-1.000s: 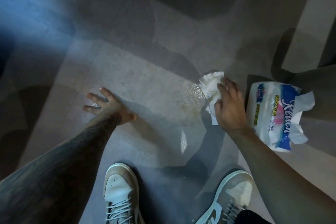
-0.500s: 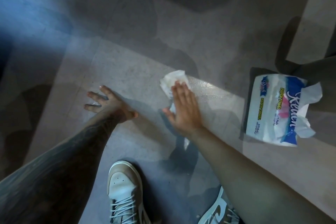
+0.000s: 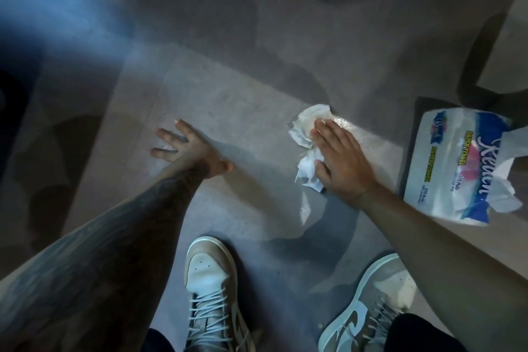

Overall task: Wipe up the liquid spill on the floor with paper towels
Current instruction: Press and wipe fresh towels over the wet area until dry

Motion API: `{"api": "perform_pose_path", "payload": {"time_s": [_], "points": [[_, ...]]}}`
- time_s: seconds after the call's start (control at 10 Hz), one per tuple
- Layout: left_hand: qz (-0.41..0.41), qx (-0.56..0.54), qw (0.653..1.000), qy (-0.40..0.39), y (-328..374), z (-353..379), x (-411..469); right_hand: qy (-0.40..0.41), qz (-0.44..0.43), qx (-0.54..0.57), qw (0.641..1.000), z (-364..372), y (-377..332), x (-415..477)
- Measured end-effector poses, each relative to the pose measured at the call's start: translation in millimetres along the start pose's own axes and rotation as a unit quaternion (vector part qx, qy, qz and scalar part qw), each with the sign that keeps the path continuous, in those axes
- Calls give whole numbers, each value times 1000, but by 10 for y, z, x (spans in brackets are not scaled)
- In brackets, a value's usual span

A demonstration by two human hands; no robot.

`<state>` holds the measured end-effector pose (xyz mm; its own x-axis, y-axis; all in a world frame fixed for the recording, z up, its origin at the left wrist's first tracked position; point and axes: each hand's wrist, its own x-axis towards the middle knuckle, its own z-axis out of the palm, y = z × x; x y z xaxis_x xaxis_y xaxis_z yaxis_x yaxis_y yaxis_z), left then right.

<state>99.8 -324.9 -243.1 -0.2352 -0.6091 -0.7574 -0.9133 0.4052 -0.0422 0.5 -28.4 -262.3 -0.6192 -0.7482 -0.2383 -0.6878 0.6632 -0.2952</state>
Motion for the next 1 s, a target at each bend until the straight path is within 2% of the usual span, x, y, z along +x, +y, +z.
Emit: {"api": "perform_pose_path", "payload": {"time_s": [0.1,0.2,0.3,0.4,0.5,0.6,0.8,0.9,1.0], "points": [[-10,-10,1000,-18,3,-28,-20,-10,5,4,1000,20,4,-93],[-4,-5,1000,-9,-10,-27,-53,20,49,22,998,144,-149,-132],[6,7,1000,1,-12,-18,-58,58,84,42,994,178,-313,99],[0,8,1000,3,-12,-13,-40,50,91,34,994,116,-471,603],[2,2,1000,-1,-20,-2,-30,16,46,24,999,45,-682,1046],[-2,-2,1000,13,-32,15,-28,-28,-49,20,998,70,-965,1246],[42,36,998,9,-156,-13,-91,-98,-234,-74,964,192,-1102,832],[43,59,997,39,-206,16,-114,-58,-182,-66,979,30,-778,789],[63,45,996,47,-218,20,-114,9,11,-53,999,-163,-385,943]]}}
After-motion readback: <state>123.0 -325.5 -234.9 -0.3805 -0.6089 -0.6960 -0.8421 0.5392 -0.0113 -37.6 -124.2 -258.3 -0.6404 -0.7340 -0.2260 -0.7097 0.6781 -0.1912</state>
